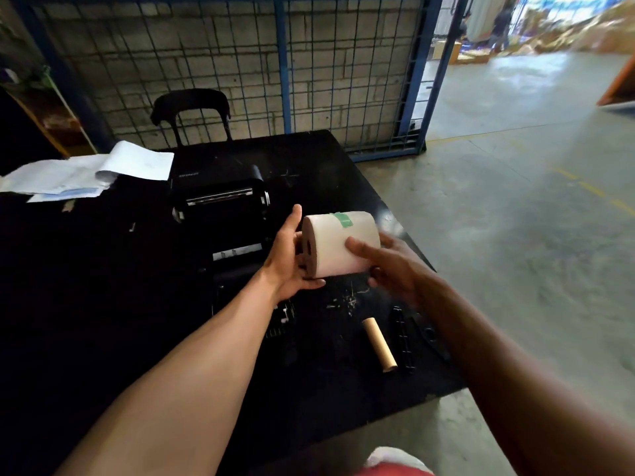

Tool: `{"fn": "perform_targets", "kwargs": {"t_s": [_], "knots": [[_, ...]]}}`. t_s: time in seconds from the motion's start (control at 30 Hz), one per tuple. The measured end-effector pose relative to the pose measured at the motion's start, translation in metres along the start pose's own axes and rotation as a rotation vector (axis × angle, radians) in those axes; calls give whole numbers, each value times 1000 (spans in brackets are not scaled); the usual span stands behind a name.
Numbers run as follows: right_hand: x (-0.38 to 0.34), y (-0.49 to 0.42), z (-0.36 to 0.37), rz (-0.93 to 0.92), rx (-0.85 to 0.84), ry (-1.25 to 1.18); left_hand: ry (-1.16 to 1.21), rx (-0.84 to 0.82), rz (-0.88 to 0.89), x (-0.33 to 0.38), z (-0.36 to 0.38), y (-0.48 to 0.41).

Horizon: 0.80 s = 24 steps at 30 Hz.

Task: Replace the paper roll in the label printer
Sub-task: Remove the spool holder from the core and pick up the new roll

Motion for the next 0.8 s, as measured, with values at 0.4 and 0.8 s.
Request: {"fn": "perform_targets", "kwargs": {"t_s": [0.4,0.8], "knots": [[-28,26,-25,-234,425,573,-30,84,186,2,16,-12],[-72,-1,16,-778,186,1223,-79,191,207,2,9,-34]]}}
Point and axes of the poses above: each hand's wrist, its own y-axis away from the middle knuckle, its own z-axis out of the palm, x = y × z, the point moved 5 cm from there along -y, towards the middle knuckle, and after that the axes turned 4 degrees about z, right-handed, at the moved point
